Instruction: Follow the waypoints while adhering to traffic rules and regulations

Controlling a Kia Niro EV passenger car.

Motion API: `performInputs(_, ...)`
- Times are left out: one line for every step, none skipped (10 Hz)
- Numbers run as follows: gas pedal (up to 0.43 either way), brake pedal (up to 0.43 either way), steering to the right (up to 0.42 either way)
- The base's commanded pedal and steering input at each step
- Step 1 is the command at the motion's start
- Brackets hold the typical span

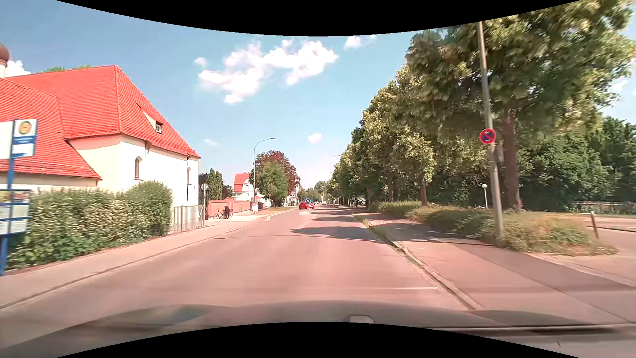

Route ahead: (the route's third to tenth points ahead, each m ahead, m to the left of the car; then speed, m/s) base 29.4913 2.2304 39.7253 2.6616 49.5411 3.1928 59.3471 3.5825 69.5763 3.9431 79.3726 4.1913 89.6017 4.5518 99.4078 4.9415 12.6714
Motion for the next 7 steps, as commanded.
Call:
performInputs(0.067,0.0,-0.005)
performInputs(0.067,0.0,-0.005)
performInputs(0.067,0.0,-0.005)
performInputs(0.067,0.0,-0.004)
performInputs(0.067,0.0,-0.005)
performInputs(0.079,0.0,-0.005)
performInputs(0.15,0.0,-0.005)
